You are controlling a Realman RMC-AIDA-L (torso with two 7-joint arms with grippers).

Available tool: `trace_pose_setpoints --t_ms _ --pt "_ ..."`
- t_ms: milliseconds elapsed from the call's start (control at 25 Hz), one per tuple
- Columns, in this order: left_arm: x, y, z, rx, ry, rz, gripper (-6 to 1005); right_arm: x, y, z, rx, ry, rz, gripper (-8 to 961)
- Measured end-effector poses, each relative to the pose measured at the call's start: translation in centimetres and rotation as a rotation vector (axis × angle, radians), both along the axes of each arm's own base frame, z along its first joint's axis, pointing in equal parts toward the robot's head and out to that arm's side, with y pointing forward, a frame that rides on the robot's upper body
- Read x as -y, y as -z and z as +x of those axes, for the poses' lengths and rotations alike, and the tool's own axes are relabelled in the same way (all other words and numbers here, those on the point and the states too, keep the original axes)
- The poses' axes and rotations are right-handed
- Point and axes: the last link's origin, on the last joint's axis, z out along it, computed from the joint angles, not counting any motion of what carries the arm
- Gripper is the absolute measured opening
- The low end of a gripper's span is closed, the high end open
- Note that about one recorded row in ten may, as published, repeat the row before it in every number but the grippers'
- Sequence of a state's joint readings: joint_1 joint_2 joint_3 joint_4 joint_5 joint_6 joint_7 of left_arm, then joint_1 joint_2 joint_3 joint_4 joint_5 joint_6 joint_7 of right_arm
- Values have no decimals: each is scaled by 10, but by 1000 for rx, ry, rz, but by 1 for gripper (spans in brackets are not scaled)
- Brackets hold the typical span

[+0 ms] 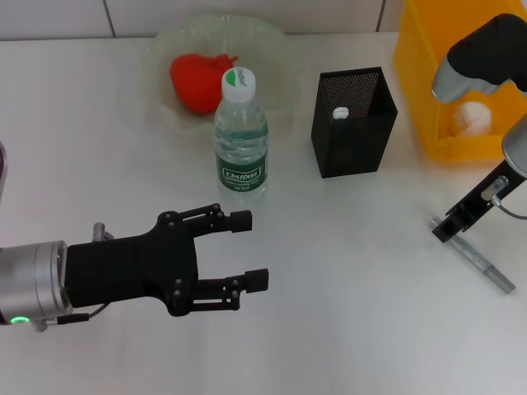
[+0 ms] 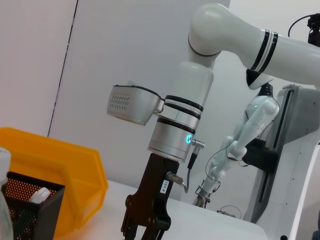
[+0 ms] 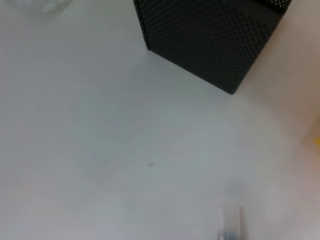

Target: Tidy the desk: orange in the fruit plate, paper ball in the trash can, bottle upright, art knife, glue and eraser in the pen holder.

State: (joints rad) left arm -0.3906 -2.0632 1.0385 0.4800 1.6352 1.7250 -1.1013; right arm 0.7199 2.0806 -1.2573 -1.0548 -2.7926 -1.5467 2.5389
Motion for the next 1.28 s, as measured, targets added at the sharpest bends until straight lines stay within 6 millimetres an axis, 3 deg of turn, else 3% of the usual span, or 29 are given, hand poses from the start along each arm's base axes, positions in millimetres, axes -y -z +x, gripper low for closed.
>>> trace_pose_setpoints --t_ms 680,880,1120,1280 --pt "1 0 -1 4 -8 3 812 0 10 0 17 -15 -5 423" --pt "1 -1 -1 5 -8 4 812 2 13 1 27 -14 -19 372" --pt "1 0 -1 4 -8 3 812 1 8 -3 10 -34 6 162" --pt "1 0 -1 4 -7 3 812 4 0 -10 -35 -57 33 144"
